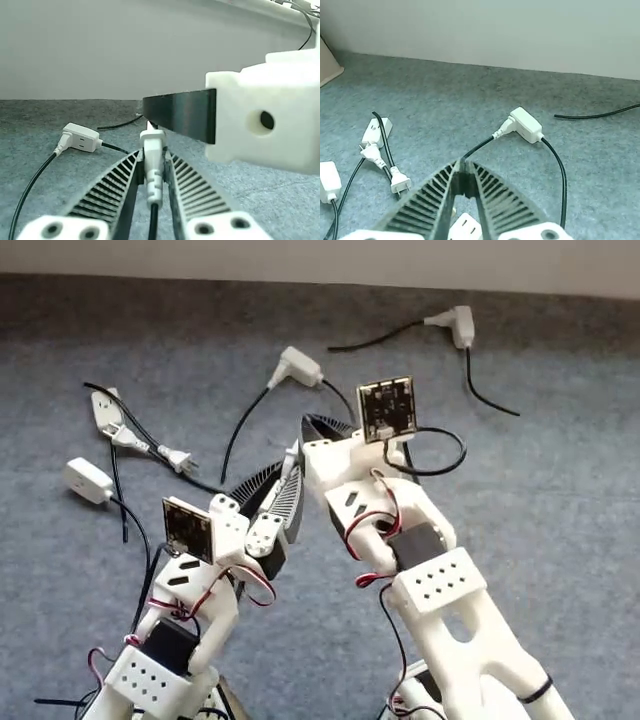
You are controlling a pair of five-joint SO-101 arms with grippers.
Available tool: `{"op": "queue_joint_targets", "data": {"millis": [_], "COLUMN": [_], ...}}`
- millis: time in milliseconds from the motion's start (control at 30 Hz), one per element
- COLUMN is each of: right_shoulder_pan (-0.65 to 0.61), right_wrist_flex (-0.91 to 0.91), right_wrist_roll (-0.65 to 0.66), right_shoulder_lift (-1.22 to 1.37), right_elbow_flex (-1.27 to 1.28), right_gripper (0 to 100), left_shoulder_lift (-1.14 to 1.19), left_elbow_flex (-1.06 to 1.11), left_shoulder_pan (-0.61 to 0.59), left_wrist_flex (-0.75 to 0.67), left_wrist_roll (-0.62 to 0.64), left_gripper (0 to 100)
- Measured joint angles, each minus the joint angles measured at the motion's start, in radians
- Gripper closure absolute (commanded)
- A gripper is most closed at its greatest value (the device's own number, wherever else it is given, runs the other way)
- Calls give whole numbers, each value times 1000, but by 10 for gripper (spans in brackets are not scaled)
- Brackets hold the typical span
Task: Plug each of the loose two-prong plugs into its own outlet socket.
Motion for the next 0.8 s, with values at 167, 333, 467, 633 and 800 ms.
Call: {"op": "queue_joint_targets", "data": {"millis": [167,333,467,633,800], "right_shoulder_pan": [5,28,44,38,-41], "right_wrist_flex": [-18,-11,-14,-14,61], "right_wrist_roll": [0,2,2,2,0], "right_shoulder_lift": [0,5,3,3,3], "right_elbow_flex": [20,25,-49,-180,-222], "right_gripper": [992,992,992,992,992], "left_shoulder_lift": [0,-11,-12,-12,-12], "left_elbow_flex": [0,0,0,5,5], "left_shoulder_pan": [-20,-37,-29,-31,-29], "left_wrist_flex": [0,-2,-2,-2,-2], "left_wrist_roll": [9,11,11,11,11], "left_gripper": [995,995,995,995,995]}}
